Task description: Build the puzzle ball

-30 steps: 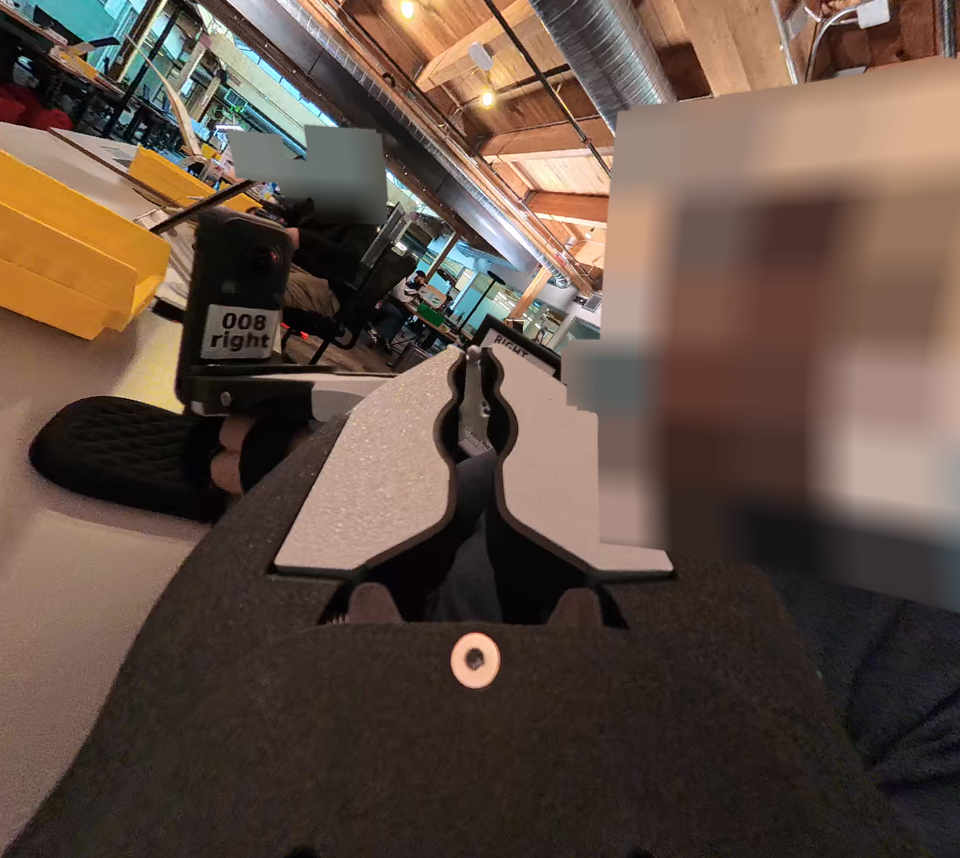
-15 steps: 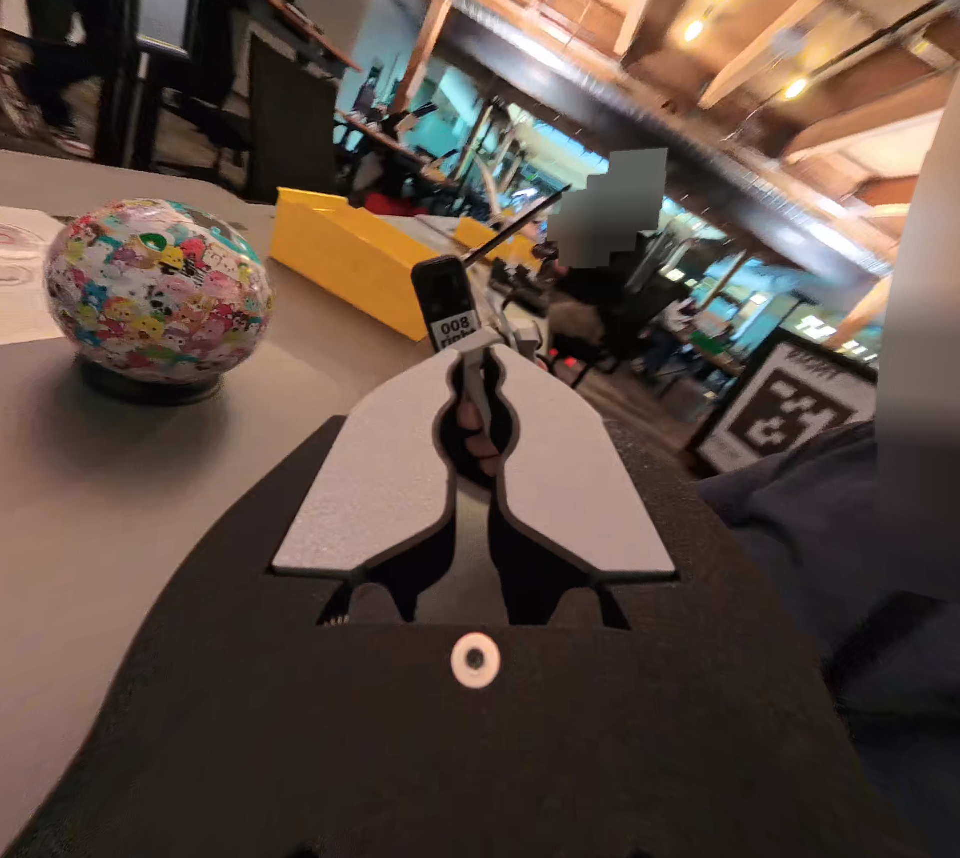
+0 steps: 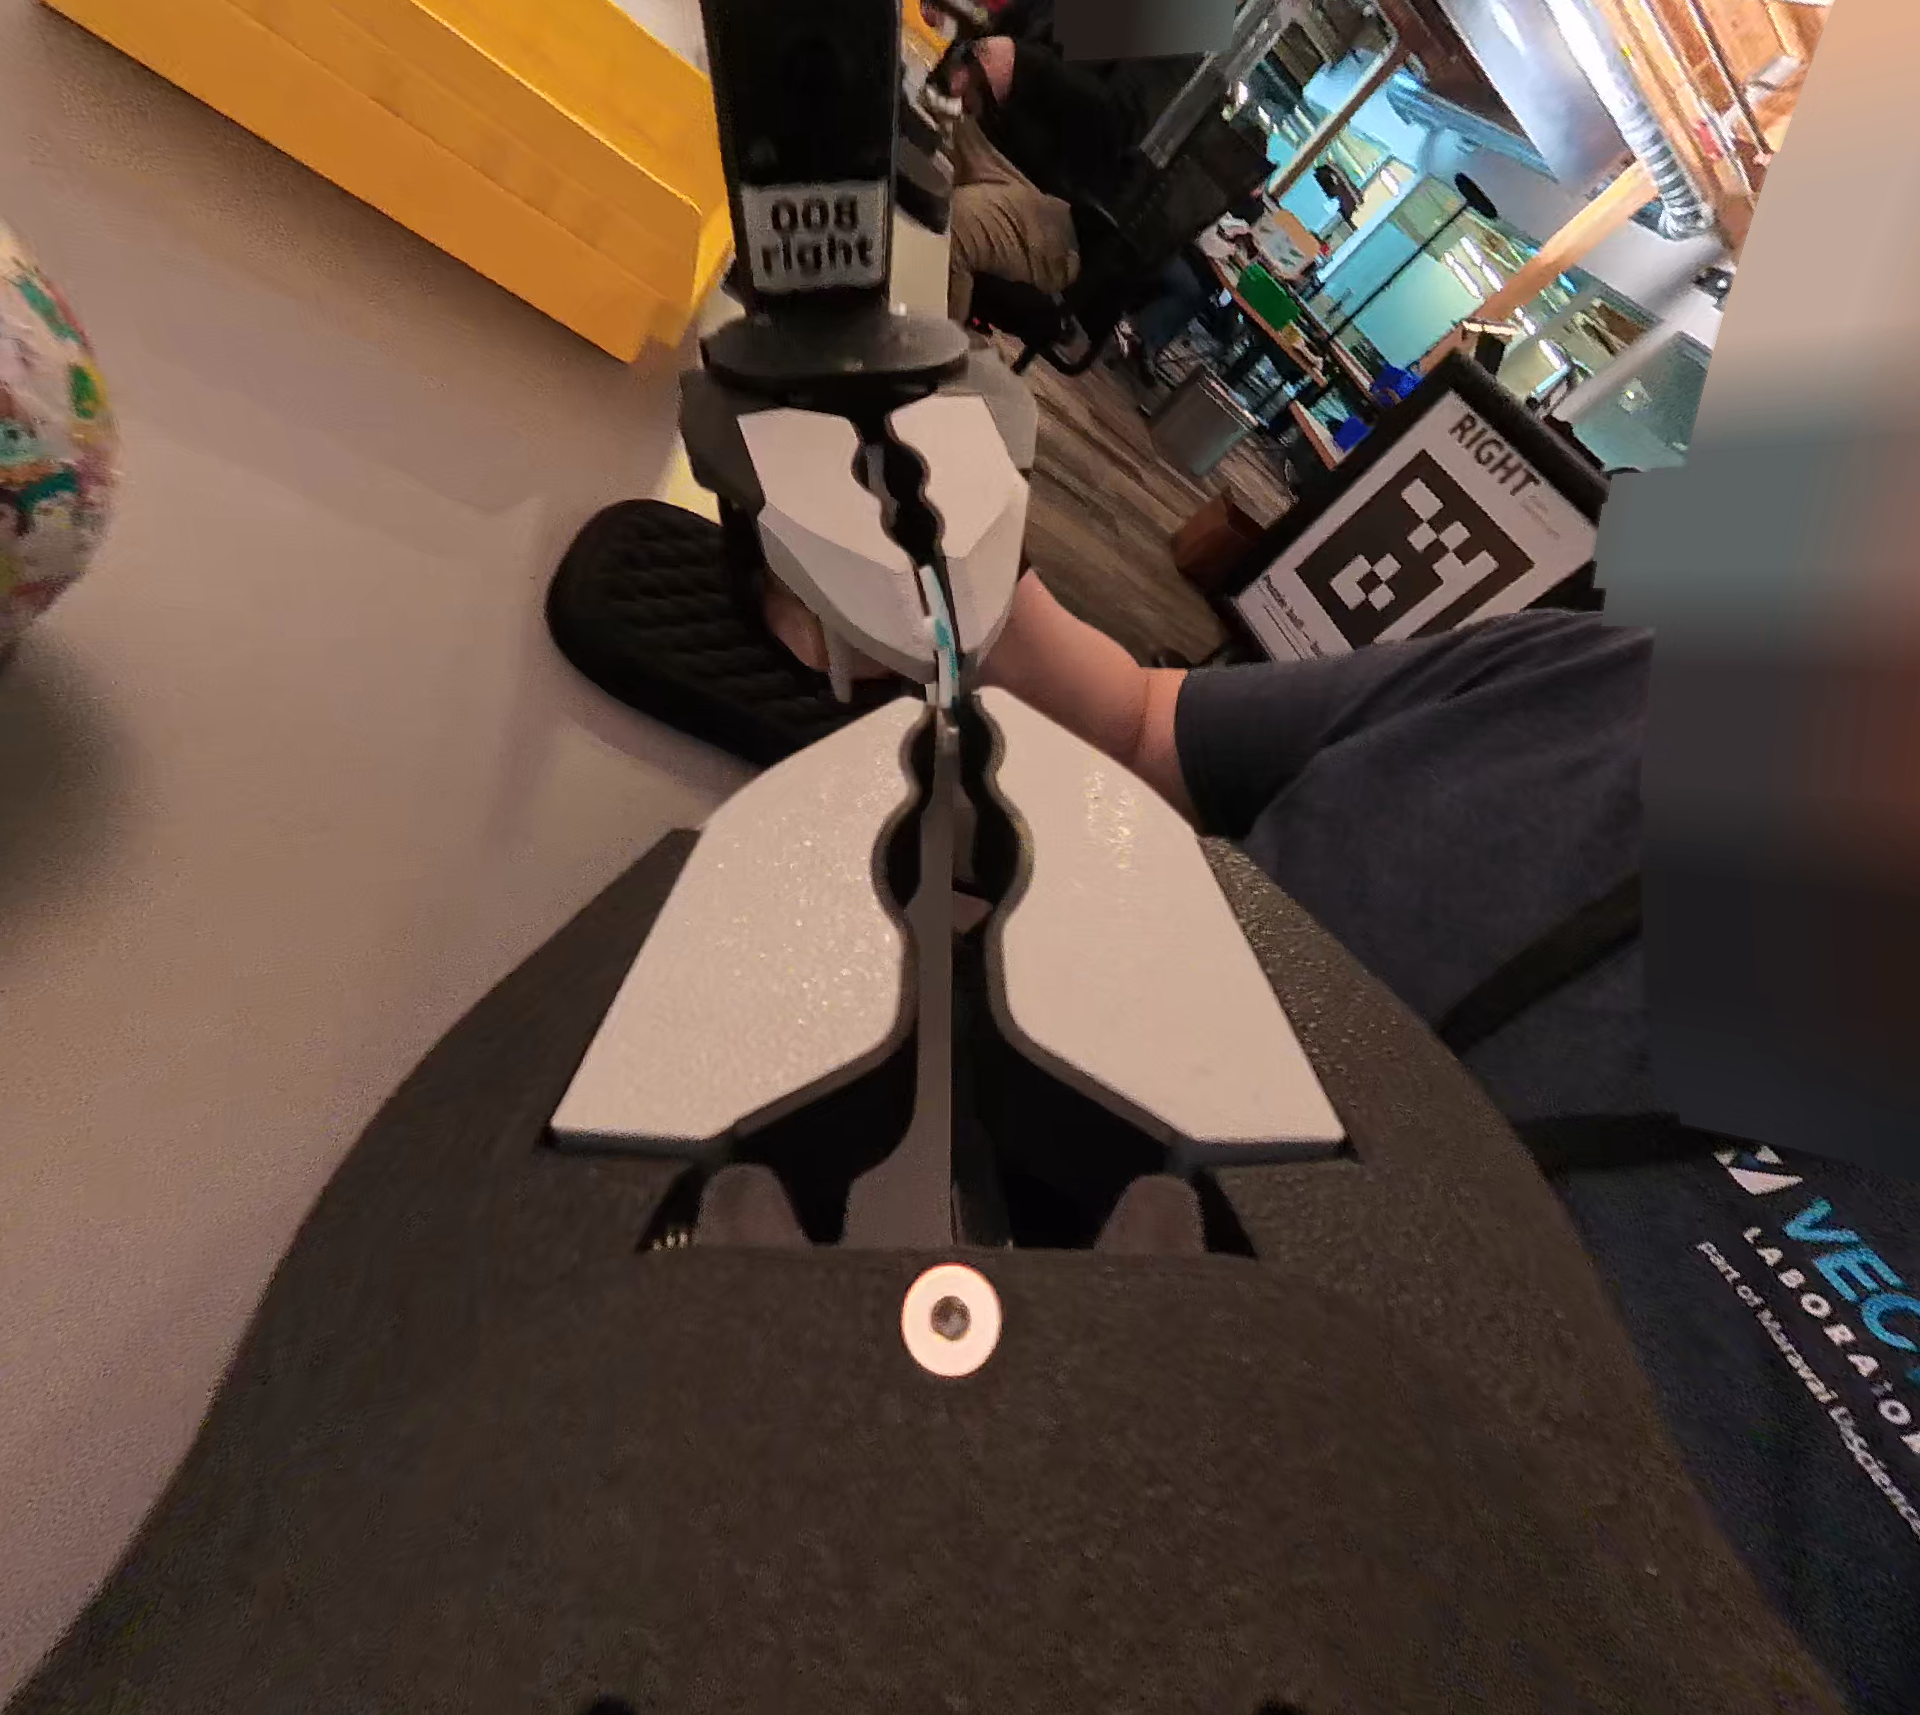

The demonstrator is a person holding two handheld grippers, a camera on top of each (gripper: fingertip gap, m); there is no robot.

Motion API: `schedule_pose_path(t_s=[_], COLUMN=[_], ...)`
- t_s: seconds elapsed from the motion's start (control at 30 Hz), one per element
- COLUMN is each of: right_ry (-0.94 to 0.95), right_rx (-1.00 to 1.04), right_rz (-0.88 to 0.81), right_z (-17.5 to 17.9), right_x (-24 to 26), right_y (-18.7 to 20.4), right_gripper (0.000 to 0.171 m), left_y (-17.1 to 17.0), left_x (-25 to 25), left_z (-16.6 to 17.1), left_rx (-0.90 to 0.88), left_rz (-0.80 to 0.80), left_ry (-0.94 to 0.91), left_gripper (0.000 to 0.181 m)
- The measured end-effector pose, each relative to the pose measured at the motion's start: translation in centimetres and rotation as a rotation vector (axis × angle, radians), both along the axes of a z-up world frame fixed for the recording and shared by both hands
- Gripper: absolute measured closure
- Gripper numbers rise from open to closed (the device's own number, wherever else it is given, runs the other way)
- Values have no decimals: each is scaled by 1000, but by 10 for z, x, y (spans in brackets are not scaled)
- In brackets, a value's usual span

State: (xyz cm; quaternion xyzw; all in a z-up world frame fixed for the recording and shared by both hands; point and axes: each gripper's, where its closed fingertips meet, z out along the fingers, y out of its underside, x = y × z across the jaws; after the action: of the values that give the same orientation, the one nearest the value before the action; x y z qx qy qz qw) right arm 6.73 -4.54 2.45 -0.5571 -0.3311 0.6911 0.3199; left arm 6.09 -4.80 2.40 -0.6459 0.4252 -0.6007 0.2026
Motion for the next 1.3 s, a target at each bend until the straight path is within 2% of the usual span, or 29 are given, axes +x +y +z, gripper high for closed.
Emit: schedule_pose_path(t_s=[0.27,0.57,0.67,0.9,1.17,1.27,1.3], right_ry=[-102,-119,-149,-188,-94,-84,-81], right_rx=[-14,-18,-24,5,25,65,98], right_rz=[110,155,170,179,105,8,-40], right_z=[-16,-13,-18,-21,-17,-19,-19], right_x=[20,30,30,31,40,47,51], right_y=[13,32,36,42,61,74,79], right_gripper=[169,169,169,169,167,148,149], left_y=[14,47,50,50,69,93,102], left_x=[21,22,24,31,36,33,33], left_z=[-16,-8,-8,-14,-7,-5,-2], left_rx=[-37,47,78,23,-118,-87,-83], left_rz=[-65,33,26,-41,-2,85,112], left_ry=[68,88,114,140,32,27,20], left_gripper=[176,167,168,177,180,179,179])
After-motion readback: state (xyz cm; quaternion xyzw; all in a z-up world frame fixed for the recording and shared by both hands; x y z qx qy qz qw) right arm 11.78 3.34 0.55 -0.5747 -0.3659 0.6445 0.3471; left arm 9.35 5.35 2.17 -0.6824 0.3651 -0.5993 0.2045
